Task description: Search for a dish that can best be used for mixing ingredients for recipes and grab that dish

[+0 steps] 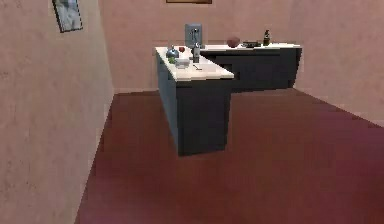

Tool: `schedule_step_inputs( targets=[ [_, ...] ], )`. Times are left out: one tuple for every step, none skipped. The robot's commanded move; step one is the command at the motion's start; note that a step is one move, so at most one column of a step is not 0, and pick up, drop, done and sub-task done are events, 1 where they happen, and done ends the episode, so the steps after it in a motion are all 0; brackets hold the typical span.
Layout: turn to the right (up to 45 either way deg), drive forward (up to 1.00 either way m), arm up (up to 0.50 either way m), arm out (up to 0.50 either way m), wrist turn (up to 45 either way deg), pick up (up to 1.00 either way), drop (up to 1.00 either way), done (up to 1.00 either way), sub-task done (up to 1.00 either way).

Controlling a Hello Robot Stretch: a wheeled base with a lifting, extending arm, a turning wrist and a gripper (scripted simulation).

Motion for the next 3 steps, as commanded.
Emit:
schedule_step_inputs(
  targets=[
    [-12.0,0.0,0.0,0.0,0.0,0.0,0.0,0.0,0.0],
    [0.0,1.0,0.0,0.0,0.0,0.0,0.0,0.0,0.0],
    [0.0,0.35,0.0,0.0,0.0,0.0,0.0,0.0,0.0]
  ],
)
